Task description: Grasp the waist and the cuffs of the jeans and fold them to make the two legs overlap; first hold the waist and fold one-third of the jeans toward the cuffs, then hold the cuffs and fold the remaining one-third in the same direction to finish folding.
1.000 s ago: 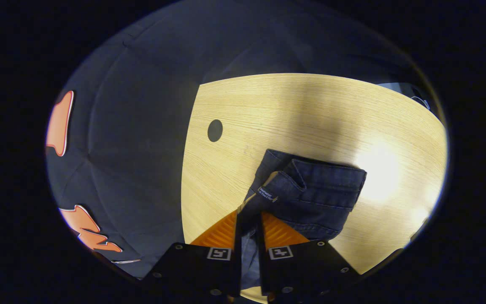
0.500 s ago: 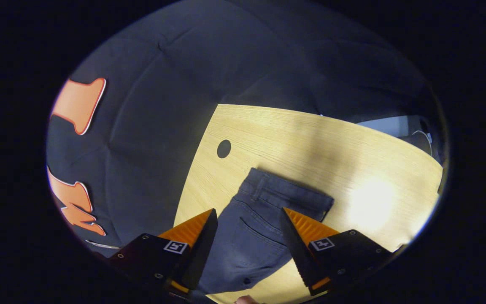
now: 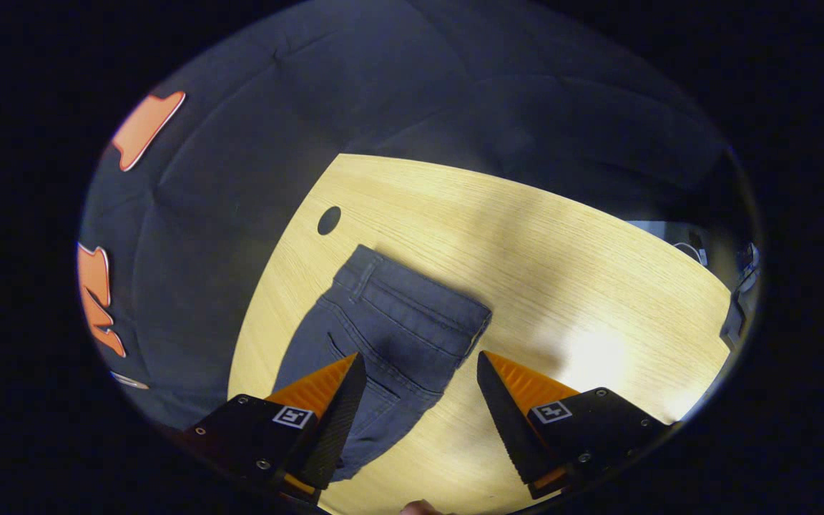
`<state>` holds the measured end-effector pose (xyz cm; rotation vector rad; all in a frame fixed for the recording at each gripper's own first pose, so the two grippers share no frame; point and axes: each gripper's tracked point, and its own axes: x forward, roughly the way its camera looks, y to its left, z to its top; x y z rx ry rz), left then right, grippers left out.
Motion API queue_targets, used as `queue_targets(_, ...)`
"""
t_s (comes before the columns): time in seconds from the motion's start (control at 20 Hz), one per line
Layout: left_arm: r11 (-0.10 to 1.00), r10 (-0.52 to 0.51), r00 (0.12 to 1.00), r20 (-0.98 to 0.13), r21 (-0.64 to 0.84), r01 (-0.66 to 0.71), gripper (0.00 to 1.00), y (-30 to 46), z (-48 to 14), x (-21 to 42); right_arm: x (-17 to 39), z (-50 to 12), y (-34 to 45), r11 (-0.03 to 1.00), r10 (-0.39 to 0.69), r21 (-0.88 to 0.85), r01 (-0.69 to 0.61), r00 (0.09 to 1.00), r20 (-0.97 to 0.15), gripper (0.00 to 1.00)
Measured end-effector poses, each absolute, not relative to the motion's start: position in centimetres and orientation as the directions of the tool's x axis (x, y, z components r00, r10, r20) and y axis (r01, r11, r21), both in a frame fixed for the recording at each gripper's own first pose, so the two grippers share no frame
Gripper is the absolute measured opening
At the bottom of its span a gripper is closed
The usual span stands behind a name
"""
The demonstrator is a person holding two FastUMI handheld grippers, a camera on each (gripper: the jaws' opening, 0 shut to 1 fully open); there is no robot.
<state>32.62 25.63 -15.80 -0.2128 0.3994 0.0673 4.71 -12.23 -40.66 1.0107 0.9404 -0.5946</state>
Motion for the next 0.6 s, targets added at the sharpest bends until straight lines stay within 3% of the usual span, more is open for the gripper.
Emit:
queue_targets(0.25, 0.992, 0.007, 0.966, -0.257, -0.123, -0.040, 0.98, 21.7, -10.0, 28.9, 4.6, -41.5, -11.8, 0.490, -0.040, 0.396, 0.776, 0.474, -0.880, 0.95)
queue_targets(0.6, 0.995, -0.018, 0.984, -0.178, -0.099, 0.000, 0.96, 18.4, -6.5, 26.1, 4.6, -43.1, -10.8, 0.486, -0.045, 0.376, 0.789, 0.452, -0.891, 0.95)
